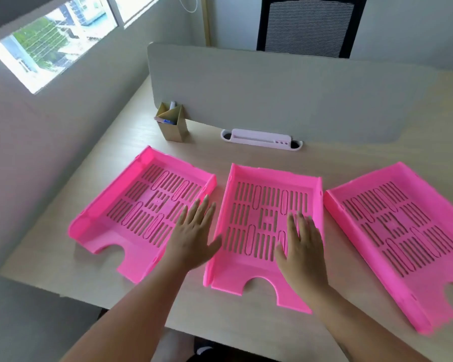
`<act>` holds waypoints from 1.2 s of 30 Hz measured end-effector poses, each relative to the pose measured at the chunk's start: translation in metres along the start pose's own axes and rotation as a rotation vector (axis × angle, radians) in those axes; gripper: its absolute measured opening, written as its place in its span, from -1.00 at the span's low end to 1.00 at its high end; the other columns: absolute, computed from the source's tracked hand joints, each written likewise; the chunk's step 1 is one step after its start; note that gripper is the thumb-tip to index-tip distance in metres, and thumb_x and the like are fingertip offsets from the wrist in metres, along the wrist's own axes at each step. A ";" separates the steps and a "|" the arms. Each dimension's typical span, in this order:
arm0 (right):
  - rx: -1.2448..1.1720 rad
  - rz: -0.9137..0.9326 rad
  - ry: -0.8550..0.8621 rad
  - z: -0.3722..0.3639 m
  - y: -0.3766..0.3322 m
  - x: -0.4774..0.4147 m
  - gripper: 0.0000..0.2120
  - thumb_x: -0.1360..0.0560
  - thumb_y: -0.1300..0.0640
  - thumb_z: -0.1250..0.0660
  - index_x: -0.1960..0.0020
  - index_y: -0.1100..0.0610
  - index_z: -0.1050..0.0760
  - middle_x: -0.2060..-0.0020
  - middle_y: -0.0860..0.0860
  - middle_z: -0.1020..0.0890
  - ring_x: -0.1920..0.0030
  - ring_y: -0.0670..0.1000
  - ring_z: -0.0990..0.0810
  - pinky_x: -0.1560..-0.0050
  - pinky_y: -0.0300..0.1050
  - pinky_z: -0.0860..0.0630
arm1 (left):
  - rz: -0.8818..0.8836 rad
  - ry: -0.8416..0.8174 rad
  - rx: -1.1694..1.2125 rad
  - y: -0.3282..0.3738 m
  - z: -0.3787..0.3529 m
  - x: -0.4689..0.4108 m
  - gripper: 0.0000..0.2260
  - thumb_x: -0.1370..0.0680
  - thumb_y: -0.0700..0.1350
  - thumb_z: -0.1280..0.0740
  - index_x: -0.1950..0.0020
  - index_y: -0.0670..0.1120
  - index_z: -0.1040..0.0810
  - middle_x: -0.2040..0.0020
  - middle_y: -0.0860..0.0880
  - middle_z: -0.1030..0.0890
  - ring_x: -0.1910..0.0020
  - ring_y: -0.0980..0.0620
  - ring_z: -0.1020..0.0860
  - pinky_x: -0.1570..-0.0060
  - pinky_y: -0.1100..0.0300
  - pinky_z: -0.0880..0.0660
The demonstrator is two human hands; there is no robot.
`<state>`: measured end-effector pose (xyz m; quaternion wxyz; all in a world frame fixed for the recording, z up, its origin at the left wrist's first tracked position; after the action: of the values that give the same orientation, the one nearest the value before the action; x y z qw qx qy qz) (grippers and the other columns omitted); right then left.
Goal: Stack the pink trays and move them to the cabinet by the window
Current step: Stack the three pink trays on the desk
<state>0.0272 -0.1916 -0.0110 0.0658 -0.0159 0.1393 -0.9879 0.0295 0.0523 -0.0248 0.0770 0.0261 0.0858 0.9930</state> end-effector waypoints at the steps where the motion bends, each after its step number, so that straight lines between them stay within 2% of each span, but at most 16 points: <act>1: -0.046 0.052 -0.004 0.003 -0.019 -0.010 -0.35 -0.53 0.15 -0.31 -0.54 0.28 -0.15 -0.51 0.26 -0.25 -0.53 0.26 -0.16 -0.52 0.19 -0.13 | 0.040 0.033 0.002 -0.016 0.011 0.004 -0.27 -0.56 0.21 -0.17 -0.62 -0.14 -0.08 -0.62 -0.15 -0.03 -0.60 -0.14 0.05 -0.55 -0.11 0.11; 5: -0.260 0.142 -0.014 0.001 -0.101 -0.036 -0.40 -0.55 0.16 -0.29 -0.53 0.27 -0.20 -0.45 0.20 -0.35 -0.47 0.16 -0.28 -0.47 0.06 -0.27 | 0.193 0.099 -0.024 -0.100 0.048 0.022 -0.31 -0.57 0.12 -0.24 -0.61 -0.13 -0.11 -0.63 -0.19 -0.08 -0.60 -0.18 -0.03 -0.55 -0.12 0.07; 8: -0.389 0.137 -0.043 -0.016 -0.161 -0.042 -0.43 -0.56 0.15 -0.27 -0.52 0.25 -0.23 -0.45 0.15 -0.35 -0.46 0.09 -0.29 -0.45 -0.08 -0.21 | 0.315 0.091 -0.010 -0.169 0.063 0.037 -0.29 -0.56 0.12 -0.27 -0.61 -0.13 -0.11 -0.62 -0.18 -0.12 -0.58 -0.21 -0.10 -0.54 -0.15 -0.04; 11: -0.521 -0.004 -0.095 -0.041 -0.203 -0.046 -0.37 -0.56 0.11 -0.26 -0.56 0.22 -0.14 -0.51 0.14 -0.27 -0.49 0.08 -0.25 -0.44 -0.11 -0.18 | 0.397 0.057 0.011 -0.225 0.066 0.044 -0.29 -0.54 0.09 -0.28 -0.59 -0.18 -0.16 -0.59 -0.21 -0.22 -0.53 -0.23 -0.21 -0.51 -0.15 -0.16; 15: -0.651 -0.263 -0.184 -0.079 -0.227 -0.045 -0.27 -0.56 0.13 -0.26 -0.59 0.22 0.05 -0.58 0.17 -0.06 -0.55 0.13 -0.12 -0.47 -0.08 -0.11 | 0.454 -0.007 0.050 -0.274 0.053 0.044 -0.31 -0.54 0.07 -0.28 -0.58 -0.17 -0.15 -0.57 -0.20 -0.25 -0.50 -0.19 -0.26 -0.47 -0.11 -0.21; 17: -0.673 -0.373 -0.212 -0.095 -0.229 -0.044 -0.25 -0.57 0.15 -0.26 -0.59 0.23 0.09 -0.58 0.17 -0.04 -0.53 0.16 -0.17 -0.44 -0.05 -0.19 | 0.492 -0.051 0.120 -0.290 0.044 0.041 -0.37 -0.53 0.05 -0.31 -0.53 -0.15 -0.22 -0.48 -0.19 -0.38 -0.38 -0.19 -0.40 -0.35 -0.12 -0.38; 19: -0.706 -0.462 -0.223 -0.107 -0.229 -0.043 -0.26 -0.56 0.18 -0.27 -0.59 0.21 0.08 -0.58 0.16 -0.08 -0.51 0.18 -0.23 -0.41 -0.03 -0.25 | 0.504 -0.059 0.213 -0.301 0.036 0.036 -0.56 -0.54 -0.02 -0.32 -0.37 -0.12 -0.36 -0.26 -0.18 -0.54 -0.16 -0.19 -0.53 -0.10 -0.12 -0.55; 21: -0.734 -0.521 -0.232 -0.116 -0.229 -0.042 -0.30 -0.57 0.23 -0.25 -0.59 0.18 0.04 -0.55 0.17 -0.20 -0.46 0.18 -0.32 -0.35 -0.02 -0.35 | 0.522 -0.047 0.250 -0.310 0.033 0.032 -0.76 -0.56 -0.09 -0.29 -0.20 -0.12 -0.45 -0.13 -0.18 -0.58 -0.03 -0.20 -0.57 0.04 -0.08 -0.55; 22: -0.742 -0.544 -0.238 -0.120 -0.230 -0.041 -0.32 -0.57 0.26 -0.22 -0.59 0.16 0.01 -0.51 0.18 -0.28 -0.39 0.18 -0.42 -0.25 -0.04 -0.44 | 0.553 -0.028 0.264 -0.316 0.032 0.031 -0.83 -0.57 -0.12 -0.26 -0.14 -0.14 -0.48 -0.10 -0.20 -0.59 0.02 -0.20 -0.58 0.09 -0.05 -0.54; 24: -0.739 -0.593 -0.230 -0.123 -0.233 -0.039 -0.37 -0.57 0.32 -0.16 -0.59 0.14 -0.04 -0.41 0.20 -0.43 -0.15 0.17 -0.59 0.03 -0.10 -0.53 | 0.621 0.031 0.301 -0.324 0.035 0.032 -0.86 -0.58 -0.16 -0.23 -0.04 -0.16 -0.55 -0.02 -0.21 -0.62 0.10 -0.19 -0.57 0.16 0.00 -0.51; 26: -0.720 -0.640 -0.184 -0.119 -0.234 -0.041 -0.41 -0.57 0.34 -0.14 -0.56 0.14 -0.11 -0.32 0.21 -0.51 0.03 0.13 -0.61 0.16 -0.08 -0.56 | 0.644 0.095 0.340 -0.328 0.044 0.034 -0.88 -0.57 -0.15 -0.27 0.04 -0.16 -0.57 0.09 -0.19 -0.63 0.20 -0.17 -0.54 0.25 0.07 -0.43; 28: -0.683 -0.650 -0.138 -0.107 -0.237 -0.046 -0.45 -0.56 0.32 -0.16 -0.53 0.14 -0.18 -0.26 0.19 -0.56 0.14 0.10 -0.62 0.24 -0.07 -0.57 | 0.630 0.161 0.366 -0.331 0.059 0.036 -0.92 -0.54 -0.14 -0.32 0.12 -0.14 -0.53 0.24 -0.12 -0.59 0.33 -0.10 -0.48 0.38 0.10 -0.33; 30: -0.638 -0.612 -0.091 -0.088 -0.236 -0.054 -0.46 -0.56 0.28 -0.18 -0.52 0.14 -0.21 -0.27 0.18 -0.56 0.13 0.11 -0.66 0.28 -0.10 -0.56 | 0.604 0.177 0.357 -0.332 0.077 0.033 -0.89 -0.53 -0.10 -0.34 0.18 -0.07 -0.48 0.33 -0.01 -0.52 0.40 0.04 -0.43 0.46 0.15 -0.25; 33: -0.569 -0.539 -0.024 -0.052 -0.224 -0.067 -0.45 -0.55 0.24 -0.18 -0.53 0.14 -0.21 -0.28 0.17 -0.56 0.17 0.06 -0.64 0.37 -0.15 -0.48 | 0.538 0.140 0.360 -0.320 0.101 0.022 -0.86 -0.52 -0.05 -0.38 0.21 -0.01 -0.49 0.33 0.03 -0.53 0.40 0.09 -0.45 0.49 0.20 -0.27; 36: -0.545 -0.504 0.039 -0.016 -0.194 -0.073 -0.46 -0.55 0.22 -0.19 -0.51 0.17 -0.22 -0.27 0.18 -0.56 0.21 0.05 -0.57 0.31 -0.08 -0.51 | 0.476 0.156 0.442 -0.285 0.114 0.008 -0.85 -0.50 -0.06 -0.41 0.24 -0.01 -0.51 0.31 0.02 -0.57 0.40 0.07 -0.50 0.51 0.22 -0.31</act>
<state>0.0743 0.0075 0.0268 -0.1888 -0.0478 0.3903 -0.8999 0.0714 0.3498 0.0385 -0.1717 -0.0147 0.2963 0.9394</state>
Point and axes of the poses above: each hand's wrist, its own x-axis away from the middle knuckle, its own z-axis out of the back of the hand, y = z × x, the point moved 7 cm from there along -x, towards the middle knuckle
